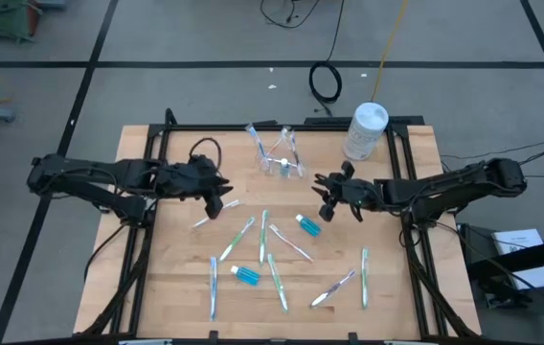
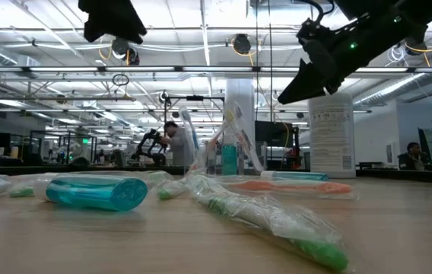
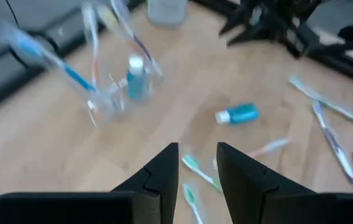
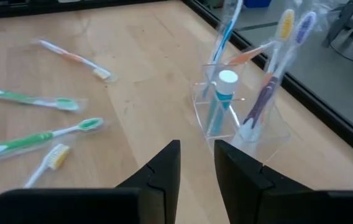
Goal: Pick & Place toothbrushing station
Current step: Put the green toothbrush into the transparent organizer
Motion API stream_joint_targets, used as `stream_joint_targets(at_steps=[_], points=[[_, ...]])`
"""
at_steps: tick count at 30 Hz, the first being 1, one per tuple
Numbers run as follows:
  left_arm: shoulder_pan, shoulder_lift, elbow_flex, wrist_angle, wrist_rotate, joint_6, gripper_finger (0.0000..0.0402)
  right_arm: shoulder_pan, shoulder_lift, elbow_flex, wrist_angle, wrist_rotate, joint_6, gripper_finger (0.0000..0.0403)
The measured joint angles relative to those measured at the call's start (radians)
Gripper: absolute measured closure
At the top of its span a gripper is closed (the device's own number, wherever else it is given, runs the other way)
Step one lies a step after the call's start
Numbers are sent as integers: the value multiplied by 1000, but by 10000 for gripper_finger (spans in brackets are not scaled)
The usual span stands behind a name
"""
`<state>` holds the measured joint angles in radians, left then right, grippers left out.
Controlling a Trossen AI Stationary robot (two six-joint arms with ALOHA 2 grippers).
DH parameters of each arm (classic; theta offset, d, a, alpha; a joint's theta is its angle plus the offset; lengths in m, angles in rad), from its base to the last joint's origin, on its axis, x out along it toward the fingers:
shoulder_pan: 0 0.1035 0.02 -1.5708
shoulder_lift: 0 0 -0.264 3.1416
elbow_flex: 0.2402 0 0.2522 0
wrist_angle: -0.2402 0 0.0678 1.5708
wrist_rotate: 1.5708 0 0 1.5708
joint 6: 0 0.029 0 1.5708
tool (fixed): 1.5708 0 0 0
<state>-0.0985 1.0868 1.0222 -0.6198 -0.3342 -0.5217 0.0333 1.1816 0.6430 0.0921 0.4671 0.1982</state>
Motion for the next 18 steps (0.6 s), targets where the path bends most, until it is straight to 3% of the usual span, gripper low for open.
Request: stream_joint_targets(at_steps=[9,18], points=[[-146,226,-1,-77,18,-182,286,15,0,0,-7,0,-7,314],[-161,476,-1,-65,73,-426,286,-20,0,0,16,4,-81,314]])
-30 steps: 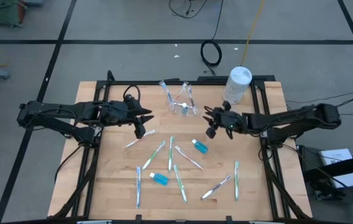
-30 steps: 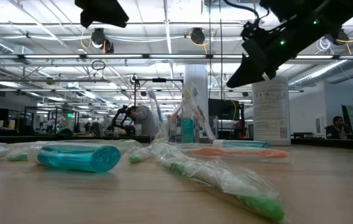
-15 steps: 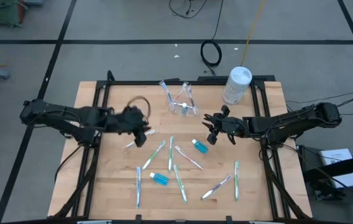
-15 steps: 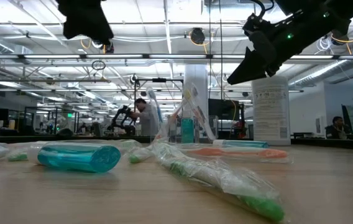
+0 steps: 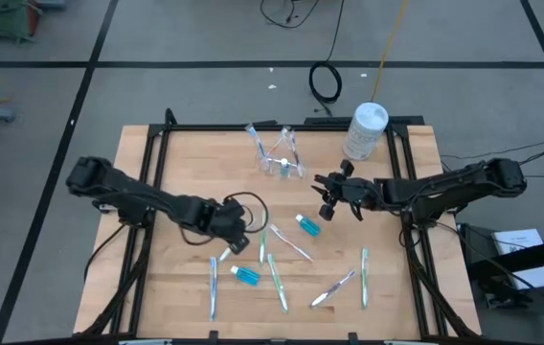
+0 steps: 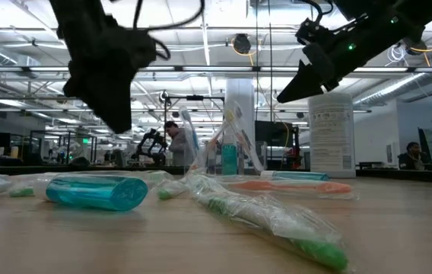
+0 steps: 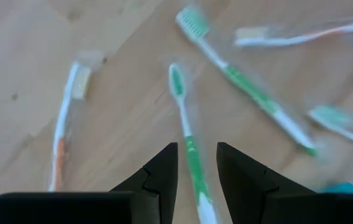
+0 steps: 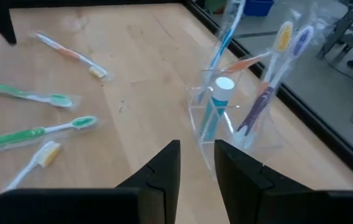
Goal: Pick & Place toothbrushing station
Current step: Put the green toothbrush into the transparent organizer
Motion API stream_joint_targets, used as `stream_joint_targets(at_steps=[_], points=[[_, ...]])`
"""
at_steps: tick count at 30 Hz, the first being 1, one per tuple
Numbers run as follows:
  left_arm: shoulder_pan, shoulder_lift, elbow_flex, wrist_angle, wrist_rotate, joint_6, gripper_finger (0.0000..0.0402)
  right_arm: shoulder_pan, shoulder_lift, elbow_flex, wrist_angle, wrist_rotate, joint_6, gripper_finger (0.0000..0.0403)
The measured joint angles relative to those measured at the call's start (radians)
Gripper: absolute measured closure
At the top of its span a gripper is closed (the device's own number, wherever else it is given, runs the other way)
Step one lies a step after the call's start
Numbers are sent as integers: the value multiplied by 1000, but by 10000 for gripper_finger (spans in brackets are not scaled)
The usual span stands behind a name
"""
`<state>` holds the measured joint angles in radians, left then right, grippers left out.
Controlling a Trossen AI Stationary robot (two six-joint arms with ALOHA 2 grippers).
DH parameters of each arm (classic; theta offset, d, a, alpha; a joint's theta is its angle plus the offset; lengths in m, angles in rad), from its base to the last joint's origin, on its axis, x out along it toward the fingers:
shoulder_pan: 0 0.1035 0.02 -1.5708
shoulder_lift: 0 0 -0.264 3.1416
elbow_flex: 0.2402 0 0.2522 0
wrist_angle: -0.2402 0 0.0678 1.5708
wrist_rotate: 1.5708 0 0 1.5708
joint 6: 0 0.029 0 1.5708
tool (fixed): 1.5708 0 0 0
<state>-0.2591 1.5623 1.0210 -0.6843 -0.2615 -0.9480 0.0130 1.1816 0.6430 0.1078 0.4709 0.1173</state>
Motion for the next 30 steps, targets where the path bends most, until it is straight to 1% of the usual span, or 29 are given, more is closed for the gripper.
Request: stream_joint_targets(at_steps=[3,6,11,15,19,24,30], points=[[15,58,0,30,1,-33,286,-16,0,0,0,0,-6,314],[30,109,0,93,3,-64,286,-33,0,0,0,0,-6,314],[48,170,1,181,26,-55,286,-54,0,0,24,0,-6,314],[66,214,2,183,35,-57,286,-60,0,0,50,0,-12,314],[87,249,2,179,36,-56,286,-59,0,0,49,0,-52,314],[98,257,5,180,35,-18,286,-59,0,0,50,0,-55,314],[102,218,2,156,16,3,286,-59,0,0,49,0,-55,314]])
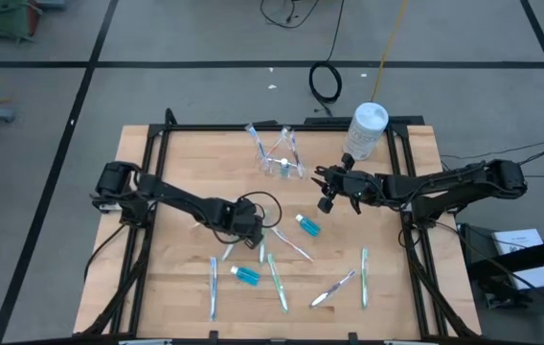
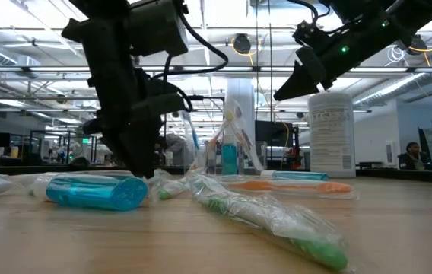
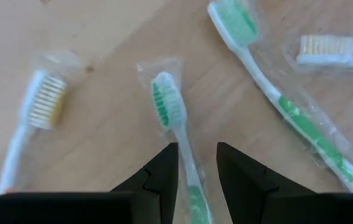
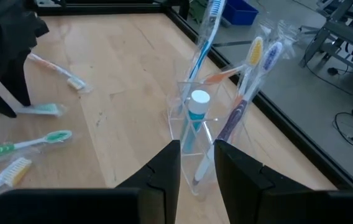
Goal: Pick & Place toothbrushing station
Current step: Put the green toothbrush into the transparent organizer
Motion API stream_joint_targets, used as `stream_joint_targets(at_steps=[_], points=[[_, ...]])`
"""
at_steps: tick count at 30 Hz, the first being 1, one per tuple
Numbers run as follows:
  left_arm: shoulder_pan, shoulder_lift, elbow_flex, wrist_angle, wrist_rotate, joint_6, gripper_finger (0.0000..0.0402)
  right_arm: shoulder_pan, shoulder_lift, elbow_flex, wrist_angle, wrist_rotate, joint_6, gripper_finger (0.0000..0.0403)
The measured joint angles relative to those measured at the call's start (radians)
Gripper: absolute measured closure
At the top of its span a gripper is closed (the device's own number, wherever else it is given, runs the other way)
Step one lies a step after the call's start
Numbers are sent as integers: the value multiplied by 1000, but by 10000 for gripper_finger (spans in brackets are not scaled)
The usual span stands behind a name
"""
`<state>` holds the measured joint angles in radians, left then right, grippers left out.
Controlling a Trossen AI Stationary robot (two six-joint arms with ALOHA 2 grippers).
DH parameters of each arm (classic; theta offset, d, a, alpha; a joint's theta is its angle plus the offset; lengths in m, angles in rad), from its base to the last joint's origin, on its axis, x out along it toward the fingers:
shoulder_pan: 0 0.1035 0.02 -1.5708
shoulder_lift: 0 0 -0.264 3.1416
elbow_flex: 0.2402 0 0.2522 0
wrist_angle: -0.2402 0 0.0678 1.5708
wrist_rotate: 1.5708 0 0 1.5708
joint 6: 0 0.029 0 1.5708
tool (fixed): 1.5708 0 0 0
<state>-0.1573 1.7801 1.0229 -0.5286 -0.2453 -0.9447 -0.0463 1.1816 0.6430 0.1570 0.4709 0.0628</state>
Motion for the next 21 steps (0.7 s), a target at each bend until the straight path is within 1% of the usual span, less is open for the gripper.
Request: stream_joint_targets(at_steps=[6,11,16,21], points=[[1,-12,-1,6,-35,23,286,0,0,0,0,0,0,314],[1,-48,-1,-18,-44,25,286,0,0,0,-1,0,0,314],[3,-77,-1,-45,-59,14,286,0,0,0,-4,0,0,314],[12,-64,-1,-44,-71,-25,286,0,0,0,-3,0,1,314]])
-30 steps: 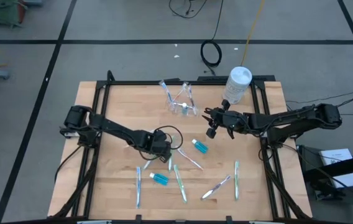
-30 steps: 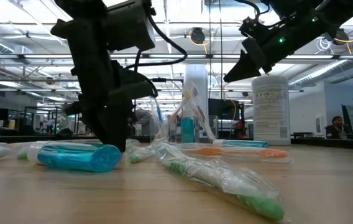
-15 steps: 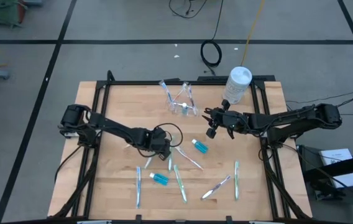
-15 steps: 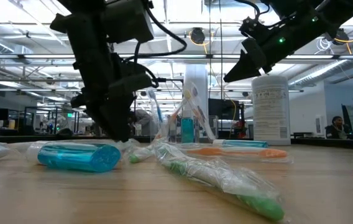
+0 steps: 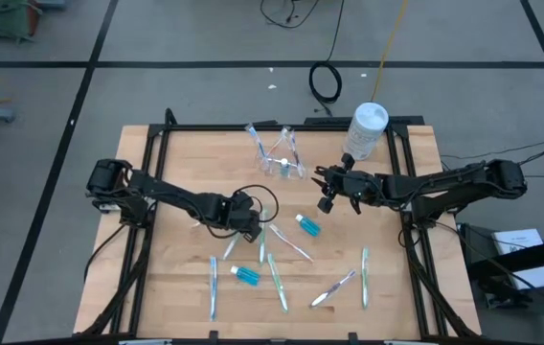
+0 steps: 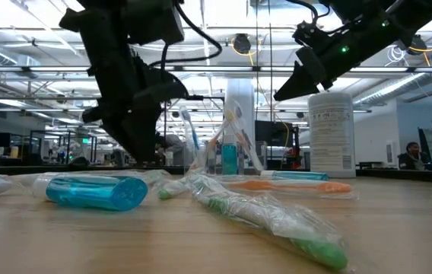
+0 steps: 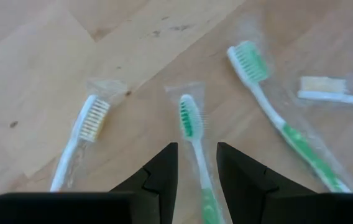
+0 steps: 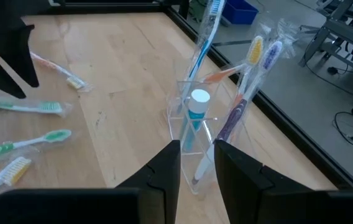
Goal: Pick & Place toothbrushing station
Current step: Put the green toothbrush into the transparent organizer
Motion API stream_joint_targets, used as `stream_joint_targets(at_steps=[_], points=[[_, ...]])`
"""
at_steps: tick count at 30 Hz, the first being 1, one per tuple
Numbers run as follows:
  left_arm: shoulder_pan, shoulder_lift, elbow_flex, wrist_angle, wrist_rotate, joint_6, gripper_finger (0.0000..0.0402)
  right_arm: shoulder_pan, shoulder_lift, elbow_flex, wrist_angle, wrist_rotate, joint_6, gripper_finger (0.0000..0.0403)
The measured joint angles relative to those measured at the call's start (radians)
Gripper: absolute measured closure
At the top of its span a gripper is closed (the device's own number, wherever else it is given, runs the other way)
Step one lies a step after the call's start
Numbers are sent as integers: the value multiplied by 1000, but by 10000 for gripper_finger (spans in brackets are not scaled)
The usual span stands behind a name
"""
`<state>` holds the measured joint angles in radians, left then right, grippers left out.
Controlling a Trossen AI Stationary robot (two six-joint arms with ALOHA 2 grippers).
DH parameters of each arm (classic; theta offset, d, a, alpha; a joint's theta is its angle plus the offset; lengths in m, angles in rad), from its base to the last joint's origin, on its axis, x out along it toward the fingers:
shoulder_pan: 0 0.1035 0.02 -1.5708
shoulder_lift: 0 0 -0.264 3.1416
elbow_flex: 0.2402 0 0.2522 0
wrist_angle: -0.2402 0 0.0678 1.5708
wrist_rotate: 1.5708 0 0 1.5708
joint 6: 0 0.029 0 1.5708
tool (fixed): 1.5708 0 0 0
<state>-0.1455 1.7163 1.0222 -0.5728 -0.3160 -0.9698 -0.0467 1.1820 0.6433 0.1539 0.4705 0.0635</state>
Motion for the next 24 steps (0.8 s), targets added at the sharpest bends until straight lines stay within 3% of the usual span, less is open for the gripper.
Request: stream_joint_targets(at_steps=[18,24], points=[[21,91,0,54,45,77,287,0,0,0,-1,0,2,314],[22,91,0,53,26,105,323,0,0,0,0,0,2,314]])
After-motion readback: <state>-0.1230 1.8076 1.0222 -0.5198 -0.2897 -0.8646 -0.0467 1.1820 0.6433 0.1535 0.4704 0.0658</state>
